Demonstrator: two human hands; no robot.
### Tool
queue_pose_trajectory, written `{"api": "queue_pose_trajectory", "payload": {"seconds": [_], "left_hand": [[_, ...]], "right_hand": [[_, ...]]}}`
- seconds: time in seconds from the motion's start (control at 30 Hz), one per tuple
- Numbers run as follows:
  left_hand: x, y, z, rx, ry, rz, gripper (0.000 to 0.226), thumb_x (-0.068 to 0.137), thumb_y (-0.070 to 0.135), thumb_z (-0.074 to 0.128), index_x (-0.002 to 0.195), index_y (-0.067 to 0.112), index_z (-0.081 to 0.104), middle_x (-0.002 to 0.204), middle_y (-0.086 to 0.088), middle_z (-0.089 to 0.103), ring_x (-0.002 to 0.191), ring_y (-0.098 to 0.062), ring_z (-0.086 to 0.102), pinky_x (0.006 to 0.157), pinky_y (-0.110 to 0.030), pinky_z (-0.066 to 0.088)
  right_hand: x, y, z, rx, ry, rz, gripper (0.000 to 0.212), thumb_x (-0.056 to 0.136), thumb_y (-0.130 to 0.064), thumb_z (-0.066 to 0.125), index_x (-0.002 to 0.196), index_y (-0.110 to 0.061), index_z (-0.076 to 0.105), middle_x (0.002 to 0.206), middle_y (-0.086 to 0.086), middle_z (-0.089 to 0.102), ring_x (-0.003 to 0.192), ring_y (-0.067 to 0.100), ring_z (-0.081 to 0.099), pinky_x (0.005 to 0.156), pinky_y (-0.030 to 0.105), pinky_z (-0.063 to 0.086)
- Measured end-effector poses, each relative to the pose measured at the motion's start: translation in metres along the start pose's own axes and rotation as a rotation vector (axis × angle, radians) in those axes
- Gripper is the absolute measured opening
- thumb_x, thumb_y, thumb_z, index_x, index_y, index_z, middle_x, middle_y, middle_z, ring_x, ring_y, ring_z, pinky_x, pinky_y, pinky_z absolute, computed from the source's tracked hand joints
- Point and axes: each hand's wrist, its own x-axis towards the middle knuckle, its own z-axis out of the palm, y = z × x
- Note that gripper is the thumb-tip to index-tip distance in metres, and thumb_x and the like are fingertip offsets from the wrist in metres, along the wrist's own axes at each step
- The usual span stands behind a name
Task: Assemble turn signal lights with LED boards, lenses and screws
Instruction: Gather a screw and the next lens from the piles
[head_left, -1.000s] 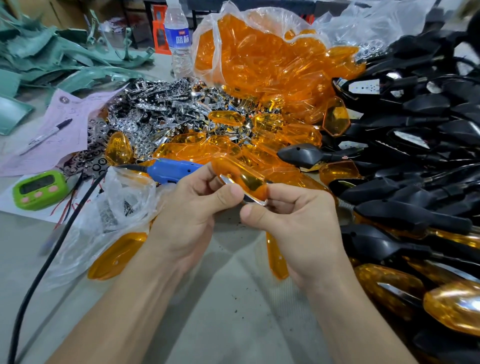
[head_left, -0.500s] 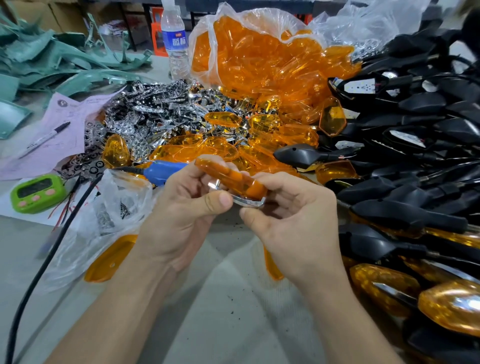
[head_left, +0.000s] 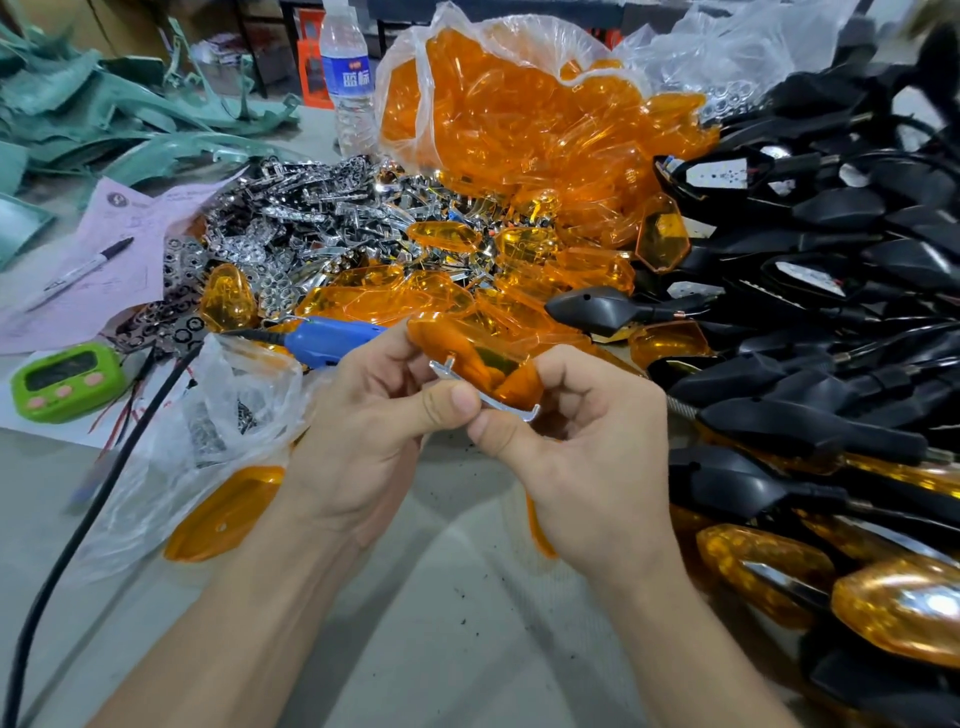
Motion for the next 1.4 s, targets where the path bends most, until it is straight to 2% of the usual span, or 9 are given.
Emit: {"api": "queue_pose_trajectory", "payload": {"seconds": [0.2, 0.3, 0.47, 0.67, 0.8, 0.97, 1.2, 1.3, 1.4], "left_hand": [[-0.001, 0.000, -0.004, 0.040, 0.078, -0.011, 0.056, 0.057, 0.043, 0.097, 0.089, 0.007, 0.069, 0.093, -0.020, 0.073, 0.090, -0.038, 0.067, 0.085, -0.048, 0.055], [0.000, 0.001, -0.007, 0.057, 0.102, -0.032, 0.049, 0.053, 0.045, 0.099, 0.082, 0.015, 0.073, 0.090, -0.018, 0.073, 0.086, -0.036, 0.065, 0.080, -0.045, 0.056], [-0.002, -0.003, -0.005, 0.046, 0.072, -0.081, 0.019, 0.073, 0.023, 0.084, 0.089, 0.016, 0.077, 0.088, -0.009, 0.075, 0.081, -0.023, 0.069, 0.071, -0.032, 0.057], [-0.003, -0.010, 0.003, 0.066, 0.094, -0.204, 0.040, 0.077, 0.031, 0.077, 0.094, -0.005, 0.070, 0.089, -0.016, 0.066, 0.074, -0.024, 0.056, 0.065, -0.029, 0.054], [-0.003, -0.016, 0.002, 0.108, 0.170, -0.228, 0.024, 0.079, 0.023, 0.071, 0.093, 0.004, 0.077, 0.095, -0.015, 0.075, 0.086, -0.029, 0.066, 0.066, -0.029, 0.057], [-0.002, -0.017, 0.003, 0.114, 0.243, -0.235, 0.021, 0.076, 0.023, 0.071, 0.090, 0.011, 0.081, 0.090, -0.014, 0.076, 0.077, -0.024, 0.068, 0.056, -0.024, 0.054], [0.007, -0.016, 0.000, 0.155, 0.289, -0.148, 0.014, 0.078, 0.018, 0.074, 0.087, 0.008, 0.079, 0.092, -0.011, 0.078, 0.083, -0.026, 0.071, 0.070, -0.029, 0.059], [0.005, -0.017, -0.006, 0.448, 0.414, 0.038, 0.015, 0.078, 0.020, 0.078, 0.091, 0.026, 0.082, 0.090, 0.003, 0.080, 0.087, -0.018, 0.076, 0.086, -0.036, 0.062], [-0.006, -0.018, -0.005, 1.010, 0.381, 0.272, 0.024, 0.081, 0.024, 0.075, 0.102, 0.036, 0.080, 0.100, 0.024, 0.076, 0.098, 0.002, 0.071, 0.092, -0.029, 0.056]], "right_hand": [[0.006, 0.000, -0.004, 0.028, -0.143, 0.096, 0.019, 0.081, -0.028, 0.081, 0.082, -0.012, 0.071, 0.074, 0.011, 0.071, 0.069, 0.035, 0.068, 0.062, 0.059, 0.058], [0.008, 0.002, -0.005, 0.128, -0.190, 0.150, 0.014, 0.084, -0.020, 0.080, 0.086, -0.008, 0.073, 0.077, 0.009, 0.076, 0.072, 0.030, 0.076, 0.070, 0.048, 0.065], [0.009, 0.009, -0.004, 0.146, -0.139, 0.136, 0.008, 0.084, -0.018, 0.082, 0.079, -0.016, 0.076, 0.074, 0.009, 0.076, 0.070, 0.030, 0.075, 0.071, 0.050, 0.064], [0.009, 0.014, -0.002, 0.309, -0.124, 0.260, 0.017, 0.081, -0.020, 0.082, 0.083, -0.004, 0.074, 0.073, 0.014, 0.074, 0.065, 0.021, 0.071, 0.063, 0.029, 0.060], [0.006, 0.018, 0.000, 0.387, -0.109, 0.369, 0.020, 0.074, -0.021, 0.080, 0.082, -0.004, 0.076, 0.077, 0.015, 0.074, 0.067, 0.023, 0.070, 0.065, 0.031, 0.060], [0.005, 0.021, 0.004, 0.422, -0.093, 0.441, 0.010, 0.086, -0.007, 0.077, 0.077, -0.006, 0.075, 0.073, 0.015, 0.073, 0.063, 0.022, 0.070, 0.063, 0.029, 0.060], [0.012, 0.018, 0.006, 0.414, -0.091, 0.468, 0.014, 0.092, -0.002, 0.073, 0.104, -0.004, 0.078, 0.099, 0.015, 0.079, 0.088, 0.027, 0.077, 0.075, 0.034, 0.063], [0.013, 0.017, 0.002, 0.432, 0.015, 0.518, 0.028, 0.096, -0.005, 0.069, 0.124, -0.010, 0.071, 0.114, 0.013, 0.077, 0.100, 0.028, 0.077, 0.080, 0.038, 0.064], [0.012, 0.013, -0.001, 0.576, -0.113, 0.556, 0.035, 0.095, -0.029, 0.072, 0.125, -0.013, 0.069, 0.111, 0.011, 0.079, 0.104, 0.026, 0.077, 0.084, 0.036, 0.064]]}}
